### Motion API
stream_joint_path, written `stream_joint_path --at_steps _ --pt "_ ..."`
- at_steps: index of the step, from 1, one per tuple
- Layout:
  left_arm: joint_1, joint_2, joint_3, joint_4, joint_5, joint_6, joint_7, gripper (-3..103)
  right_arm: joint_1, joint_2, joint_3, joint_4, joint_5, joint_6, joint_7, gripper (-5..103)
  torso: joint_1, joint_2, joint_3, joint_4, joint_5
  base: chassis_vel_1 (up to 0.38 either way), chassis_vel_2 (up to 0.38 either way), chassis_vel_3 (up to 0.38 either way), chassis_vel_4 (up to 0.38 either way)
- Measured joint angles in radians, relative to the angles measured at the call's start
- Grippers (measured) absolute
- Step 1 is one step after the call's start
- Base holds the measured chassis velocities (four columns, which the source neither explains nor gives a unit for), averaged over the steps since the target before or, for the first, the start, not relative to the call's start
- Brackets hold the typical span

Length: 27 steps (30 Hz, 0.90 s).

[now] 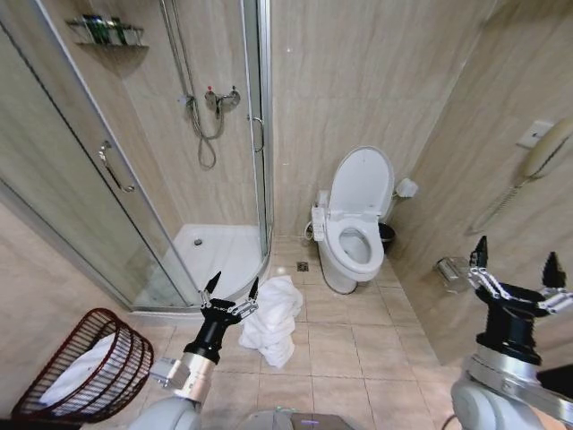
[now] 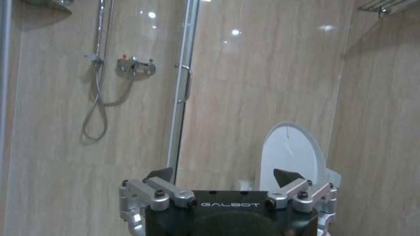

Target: Discard the used towel into the hamper.

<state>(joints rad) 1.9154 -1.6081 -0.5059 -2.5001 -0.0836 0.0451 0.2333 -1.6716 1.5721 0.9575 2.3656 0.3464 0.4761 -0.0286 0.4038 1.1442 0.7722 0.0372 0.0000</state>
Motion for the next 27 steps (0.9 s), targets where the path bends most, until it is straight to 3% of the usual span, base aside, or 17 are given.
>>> stream_joint_path --at_steps 27 --pt "0.0 0.0 0.0 0.0 0.0 0.0 0.0 100 -0.007 0.002 0.002 -0.002 0.012 0.004 -0.009 100 -0.061 -0.136 -0.075 0.0 0.0 0.0 0.0 0.0 0.0"
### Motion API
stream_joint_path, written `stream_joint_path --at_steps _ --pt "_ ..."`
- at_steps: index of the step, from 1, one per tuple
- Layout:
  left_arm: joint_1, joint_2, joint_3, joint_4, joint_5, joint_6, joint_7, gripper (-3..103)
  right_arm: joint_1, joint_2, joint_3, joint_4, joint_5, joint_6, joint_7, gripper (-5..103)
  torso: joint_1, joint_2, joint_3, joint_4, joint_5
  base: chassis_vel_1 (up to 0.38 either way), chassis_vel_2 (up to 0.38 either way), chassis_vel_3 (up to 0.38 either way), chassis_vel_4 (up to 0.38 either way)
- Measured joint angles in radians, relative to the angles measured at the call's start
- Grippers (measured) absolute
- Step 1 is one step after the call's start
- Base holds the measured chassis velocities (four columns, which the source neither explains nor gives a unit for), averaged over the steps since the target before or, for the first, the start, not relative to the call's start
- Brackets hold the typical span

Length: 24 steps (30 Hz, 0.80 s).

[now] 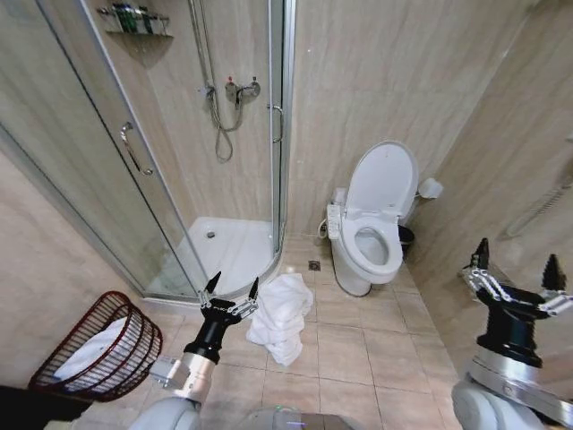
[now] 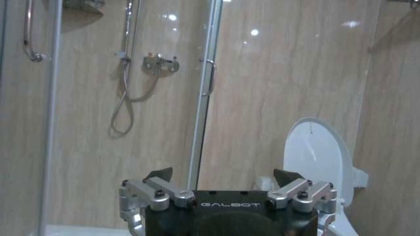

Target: Discard the used towel into the hamper.

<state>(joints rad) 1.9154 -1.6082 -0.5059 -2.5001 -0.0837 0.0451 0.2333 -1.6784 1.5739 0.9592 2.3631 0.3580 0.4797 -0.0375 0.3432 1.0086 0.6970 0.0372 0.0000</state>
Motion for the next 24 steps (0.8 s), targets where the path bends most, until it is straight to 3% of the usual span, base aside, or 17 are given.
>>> stream_joint_path --at_steps 24 --pt "0.0 0.0 0.0 0.0 0.0 0.0 0.0 100 -0.01 0.002 0.0 -0.001 0.005 0.0 -0.014 100 -0.051 -0.114 -0.063 0.0 0.0 0.0 0.0 0.0 0.0"
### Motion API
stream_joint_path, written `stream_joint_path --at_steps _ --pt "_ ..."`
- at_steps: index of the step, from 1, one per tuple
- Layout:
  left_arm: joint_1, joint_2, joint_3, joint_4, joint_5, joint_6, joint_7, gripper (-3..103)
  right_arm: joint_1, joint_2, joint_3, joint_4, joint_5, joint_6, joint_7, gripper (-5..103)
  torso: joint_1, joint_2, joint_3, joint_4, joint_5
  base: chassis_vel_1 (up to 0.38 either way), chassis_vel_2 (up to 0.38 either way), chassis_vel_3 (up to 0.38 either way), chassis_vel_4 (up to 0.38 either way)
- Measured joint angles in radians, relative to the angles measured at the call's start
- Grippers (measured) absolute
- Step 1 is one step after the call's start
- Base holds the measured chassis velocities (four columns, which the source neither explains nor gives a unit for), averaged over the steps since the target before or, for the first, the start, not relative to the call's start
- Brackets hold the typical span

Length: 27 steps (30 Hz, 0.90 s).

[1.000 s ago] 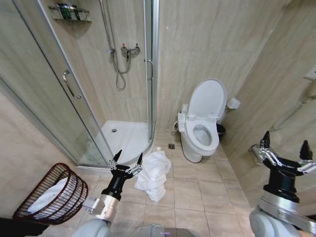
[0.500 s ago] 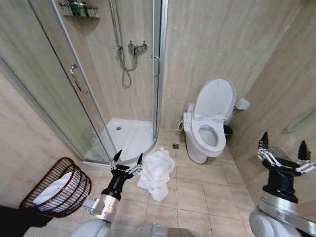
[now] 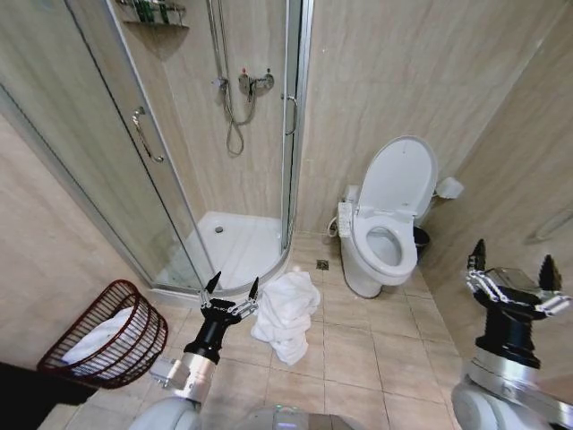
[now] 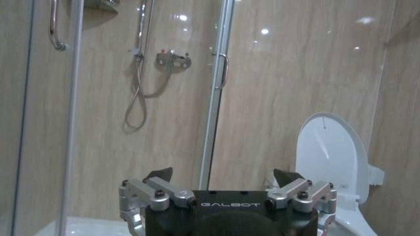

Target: Discard the used towel into the hamper.

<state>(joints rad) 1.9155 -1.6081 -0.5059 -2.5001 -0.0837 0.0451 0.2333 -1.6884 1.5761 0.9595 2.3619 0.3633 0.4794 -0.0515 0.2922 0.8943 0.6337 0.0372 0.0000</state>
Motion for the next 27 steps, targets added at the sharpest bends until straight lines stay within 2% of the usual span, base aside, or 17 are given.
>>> stream_joint_path --at_steps 10,27 --pt "0.0 0.0 0.0 0.0 0.0 0.0 0.0 100 0.005 0.0 0.0 0.0 0.004 0.006 -0.003 100 -0.014 -0.031 -0.017 0.0001 0.0 0.0 0.0 0.0 0.0" --pt "0.0 0.0 0.0 0.0 0.0 0.0 0.0 100 0.001 0.0 0.001 -0.001 0.006 0.015 -0.003 100 -0.049 -0.11 -0.061 0.0 0.0 0.0 0.0 0.0 0.0"
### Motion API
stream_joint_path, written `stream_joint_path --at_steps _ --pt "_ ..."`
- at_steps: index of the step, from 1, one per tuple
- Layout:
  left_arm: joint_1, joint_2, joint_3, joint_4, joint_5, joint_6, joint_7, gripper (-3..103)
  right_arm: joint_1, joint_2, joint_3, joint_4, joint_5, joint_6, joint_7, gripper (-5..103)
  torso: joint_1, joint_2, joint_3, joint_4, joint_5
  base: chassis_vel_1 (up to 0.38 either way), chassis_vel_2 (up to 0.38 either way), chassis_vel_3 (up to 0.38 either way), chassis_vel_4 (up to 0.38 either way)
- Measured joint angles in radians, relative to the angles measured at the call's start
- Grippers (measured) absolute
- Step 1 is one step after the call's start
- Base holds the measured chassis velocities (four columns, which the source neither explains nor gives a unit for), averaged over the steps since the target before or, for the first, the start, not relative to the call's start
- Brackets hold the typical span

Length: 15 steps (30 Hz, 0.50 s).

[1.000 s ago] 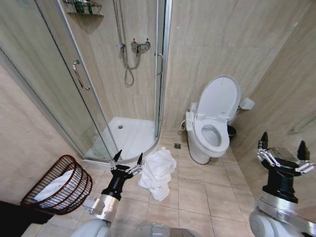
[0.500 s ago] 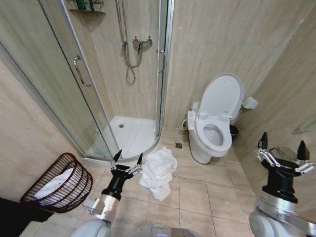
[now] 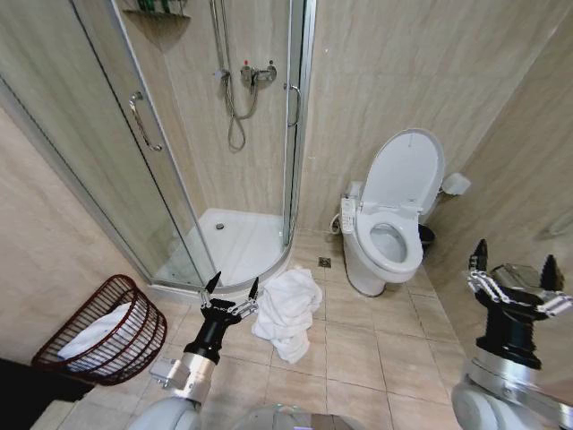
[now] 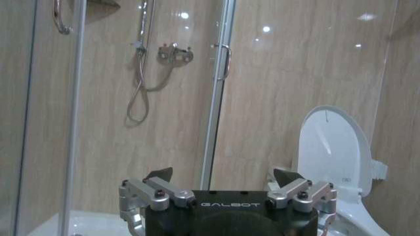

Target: Discard the used towel into the hamper.

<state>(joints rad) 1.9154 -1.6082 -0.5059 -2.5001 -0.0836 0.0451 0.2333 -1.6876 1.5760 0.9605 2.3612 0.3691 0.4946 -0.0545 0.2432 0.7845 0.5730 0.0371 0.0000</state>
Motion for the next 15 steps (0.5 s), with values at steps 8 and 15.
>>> stream_joint_path --at_steps 8,15 --pt "0.0 0.0 0.0 0.0 0.0 0.0 0.0 100 0.002 0.0 0.0 0.0 0.0 0.0 0.013 100 -0.017 -0.039 -0.022 0.0 0.0 0.0 0.0 0.0 0.0" --pt "0.0 0.0 0.0 0.0 0.0 0.0 0.0 100 0.011 -0.003 -0.002 -0.002 0.006 0.015 0.03 100 -0.028 -0.066 -0.038 0.0 0.0 0.0 0.0 0.0 0.0"
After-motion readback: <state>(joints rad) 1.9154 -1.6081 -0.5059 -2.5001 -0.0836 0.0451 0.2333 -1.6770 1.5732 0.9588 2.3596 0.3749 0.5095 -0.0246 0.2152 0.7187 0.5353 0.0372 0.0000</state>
